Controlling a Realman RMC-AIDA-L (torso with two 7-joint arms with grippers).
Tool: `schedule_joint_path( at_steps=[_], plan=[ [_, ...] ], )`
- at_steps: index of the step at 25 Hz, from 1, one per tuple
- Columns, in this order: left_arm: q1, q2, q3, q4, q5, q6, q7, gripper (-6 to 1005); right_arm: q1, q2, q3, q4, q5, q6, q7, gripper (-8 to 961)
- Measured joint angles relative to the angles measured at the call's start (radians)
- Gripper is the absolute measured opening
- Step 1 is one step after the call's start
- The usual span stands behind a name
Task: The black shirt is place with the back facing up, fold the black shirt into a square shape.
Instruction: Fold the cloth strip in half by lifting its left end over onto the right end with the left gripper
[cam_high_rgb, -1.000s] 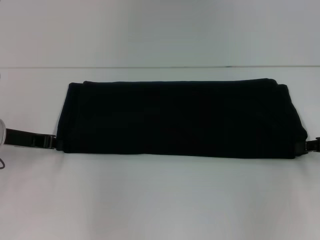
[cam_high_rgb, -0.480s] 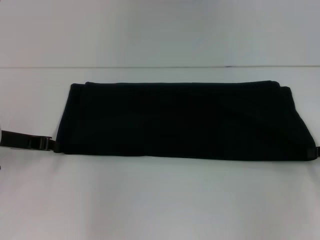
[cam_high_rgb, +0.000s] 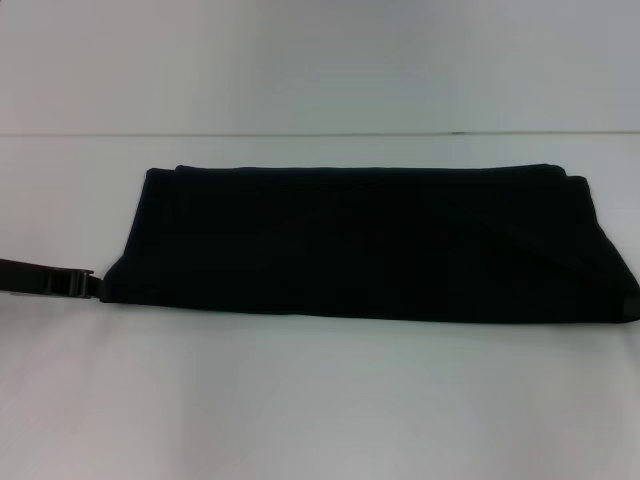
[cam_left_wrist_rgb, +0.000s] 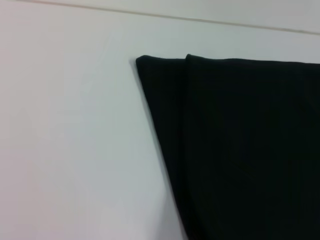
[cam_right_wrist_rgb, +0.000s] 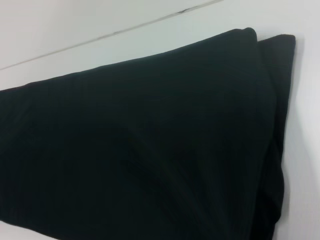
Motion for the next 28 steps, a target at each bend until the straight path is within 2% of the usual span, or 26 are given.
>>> schedule_joint_path(
  at_steps=[6,10,13,16,19,22,25,28],
  plan=[
    [-0.002,0.002,-0.011,0.004,0.006,0.041,0.011,117,0.003,-0.001,0.0,-0.002,0.0,-0.017,0.0,37],
    [-0.006,0.004,-0.012,0.028,0.006,0.093,0.006,125,0.0,0.001,0.001,-0.053,0.0,-0.057,0.0,49],
    [-0.008,0.008,-0.025,0.038,0.011,0.119,-0.001,130,-0.018,0.025,0.024,-0.164,0.0,-0.114,0.0,58],
    [-0.007,0.01,-0.053,0.045,0.012,0.144,-0.008,136,-0.024,0.04,0.062,-0.232,0.001,-0.153,-0.001,122],
    [-0.001,0.01,-0.074,0.068,0.012,0.193,-0.034,276,-0.025,0.047,0.106,-0.278,0.013,-0.214,-0.025,185],
    [-0.011,0.021,-0.084,0.09,0.011,0.314,-0.076,405,-0.016,0.048,0.116,-0.277,0.068,-0.271,-0.078,249],
    [-0.037,0.032,-0.083,0.078,0.013,0.411,-0.14,509,0.001,0.059,0.105,-0.253,0.113,-0.28,-0.153,390],
    [-0.066,0.041,-0.068,0.029,0.024,0.436,-0.228,601,0.027,0.073,0.105,-0.222,0.12,-0.261,-0.213,534]
  ],
)
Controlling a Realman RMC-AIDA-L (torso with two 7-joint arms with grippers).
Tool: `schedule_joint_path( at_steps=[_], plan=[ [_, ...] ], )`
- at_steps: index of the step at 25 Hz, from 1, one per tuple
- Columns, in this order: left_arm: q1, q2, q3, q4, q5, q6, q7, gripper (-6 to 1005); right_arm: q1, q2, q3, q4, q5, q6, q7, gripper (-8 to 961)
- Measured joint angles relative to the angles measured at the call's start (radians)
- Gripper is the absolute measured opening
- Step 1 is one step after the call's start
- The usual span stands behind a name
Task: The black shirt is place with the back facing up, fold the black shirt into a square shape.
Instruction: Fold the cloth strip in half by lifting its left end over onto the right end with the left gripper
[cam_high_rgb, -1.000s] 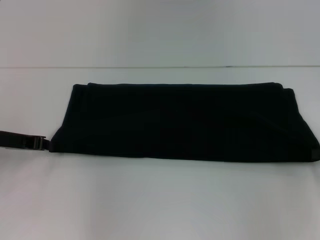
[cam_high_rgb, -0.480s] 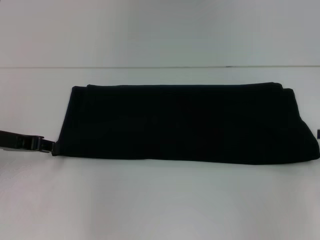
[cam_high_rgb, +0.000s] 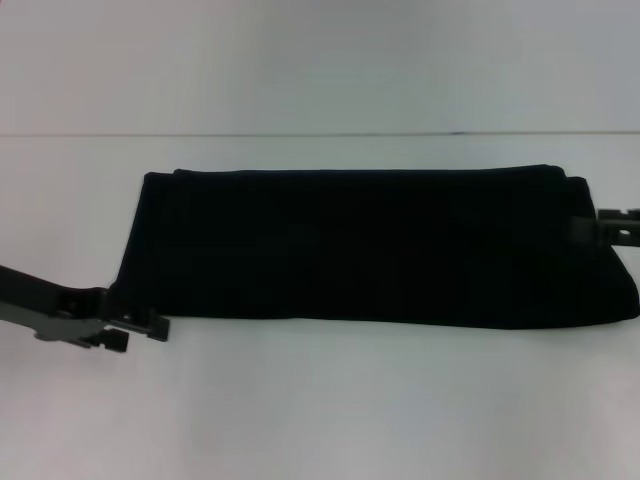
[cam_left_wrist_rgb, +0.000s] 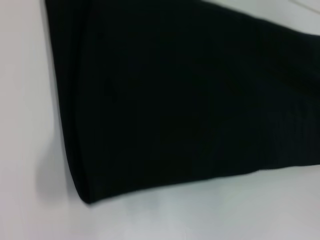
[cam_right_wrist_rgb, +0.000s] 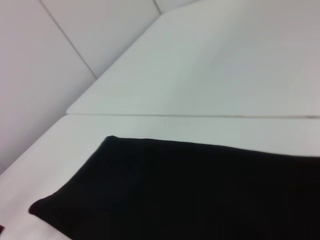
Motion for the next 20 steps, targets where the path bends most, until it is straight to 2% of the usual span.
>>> schedule_joint_path(
  at_steps=[4,10,12,15,20],
  plan=[
    [-0.036,0.007,0.004,-0.08,0.01,-0.009,-0.11,692,0.028,0.002,-0.003,0.029,0.001,0.021,-0.039,734],
    [-0.062,0.006,-0.007,-0.182,0.008,-0.063,-0.216,828,0.052,0.002,-0.005,0.028,0.0,0.02,-0.038,934],
    [-0.067,0.009,-0.02,-0.208,0.004,-0.073,-0.238,872,0.054,0.0,-0.005,0.023,0.0,0.017,-0.036,934],
    [-0.066,0.011,-0.071,-0.229,-0.003,-0.081,-0.27,872,0.055,-0.001,-0.004,0.019,0.0,0.013,-0.036,934],
    [-0.059,0.02,-0.202,-0.268,-0.004,-0.115,-0.309,872,0.055,0.002,-0.004,0.019,0.001,0.012,-0.04,934]
  ],
)
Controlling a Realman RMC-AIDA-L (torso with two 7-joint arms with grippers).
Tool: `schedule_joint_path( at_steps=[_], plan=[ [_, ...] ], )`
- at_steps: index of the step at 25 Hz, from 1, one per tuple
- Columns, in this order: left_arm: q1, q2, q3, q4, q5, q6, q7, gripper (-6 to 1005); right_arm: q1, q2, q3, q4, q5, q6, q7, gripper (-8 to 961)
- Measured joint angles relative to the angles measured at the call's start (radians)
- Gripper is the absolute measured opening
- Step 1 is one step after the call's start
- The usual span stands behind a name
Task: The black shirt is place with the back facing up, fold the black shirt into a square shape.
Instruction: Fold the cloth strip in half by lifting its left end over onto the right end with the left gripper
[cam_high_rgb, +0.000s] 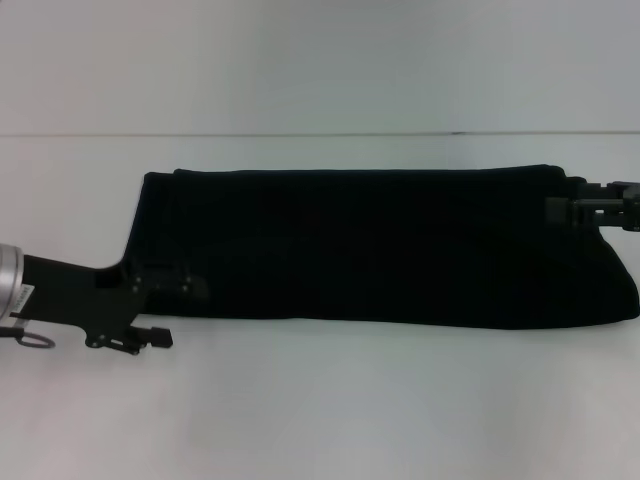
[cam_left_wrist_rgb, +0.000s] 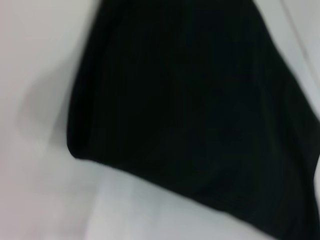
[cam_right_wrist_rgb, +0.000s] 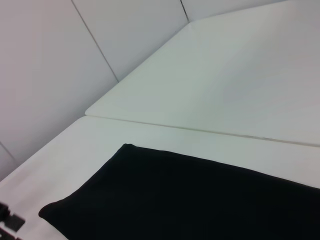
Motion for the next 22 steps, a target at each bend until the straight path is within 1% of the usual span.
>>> schedule_joint_path(
  at_steps=[2,5,11,22],
  plan=[
    [0.005,0.003,-0.036,-0.013,0.0,-0.019,-0.012,872,0.0,0.001,0.002,0.001,0.0,0.002,-0.002,934],
    [0.011,0.006,-0.051,-0.016,0.002,-0.042,-0.027,872,0.001,0.005,0.005,-0.001,0.001,0.004,-0.002,935],
    [0.024,0.01,-0.055,-0.016,0.014,-0.083,-0.068,872,0.001,0.006,0.01,-0.003,0.001,0.002,-0.003,935],
    [0.029,0.006,-0.054,-0.052,0.017,-0.159,-0.104,873,-0.005,0.005,0.008,-0.004,0.039,0.009,-0.009,935]
  ],
)
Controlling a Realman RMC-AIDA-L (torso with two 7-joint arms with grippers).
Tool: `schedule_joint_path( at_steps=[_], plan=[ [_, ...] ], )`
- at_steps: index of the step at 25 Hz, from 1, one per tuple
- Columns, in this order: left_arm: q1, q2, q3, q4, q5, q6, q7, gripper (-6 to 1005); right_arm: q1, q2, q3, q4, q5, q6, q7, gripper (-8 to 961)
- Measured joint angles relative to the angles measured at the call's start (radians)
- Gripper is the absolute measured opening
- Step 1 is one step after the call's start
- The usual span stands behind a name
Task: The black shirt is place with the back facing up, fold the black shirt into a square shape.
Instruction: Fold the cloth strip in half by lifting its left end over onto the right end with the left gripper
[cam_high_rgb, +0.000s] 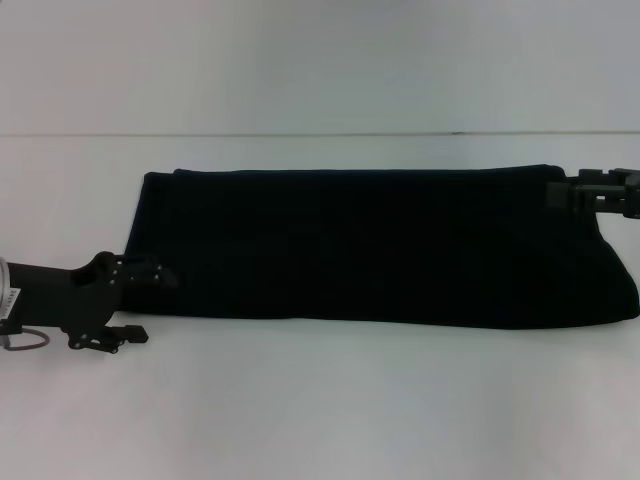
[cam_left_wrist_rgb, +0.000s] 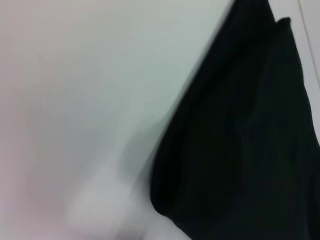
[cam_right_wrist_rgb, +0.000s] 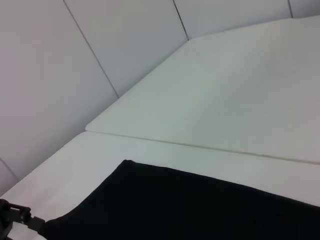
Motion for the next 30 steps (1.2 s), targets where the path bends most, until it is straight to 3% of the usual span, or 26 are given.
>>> schedule_joint_path(
  at_steps=[30],
  plan=[
    [0.003,0.001,-0.012,-0.02,0.0,-0.104,-0.033,872,0.006,-0.002,0.001,0.0,0.0,0.015,-0.012,930]
  ],
)
